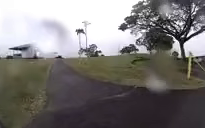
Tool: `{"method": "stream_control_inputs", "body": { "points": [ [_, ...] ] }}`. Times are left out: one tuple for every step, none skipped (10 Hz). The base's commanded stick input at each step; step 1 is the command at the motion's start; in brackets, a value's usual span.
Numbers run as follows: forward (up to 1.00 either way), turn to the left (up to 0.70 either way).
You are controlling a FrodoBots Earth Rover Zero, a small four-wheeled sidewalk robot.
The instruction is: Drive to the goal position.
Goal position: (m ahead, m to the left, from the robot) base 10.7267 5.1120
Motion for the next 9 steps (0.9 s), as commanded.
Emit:
{"method": "stream_control_inputs", "body": {
  "points": [
    [0.7,0.1],
    [0.7,0.11],
    [0.7,0.0],
    [0.7,0.0],
    [0.7,0.02],
    [0.7,0.35],
    [0.7,0.35],
    [0.7,0.35],
    [0.7,0.31]
  ]
}}
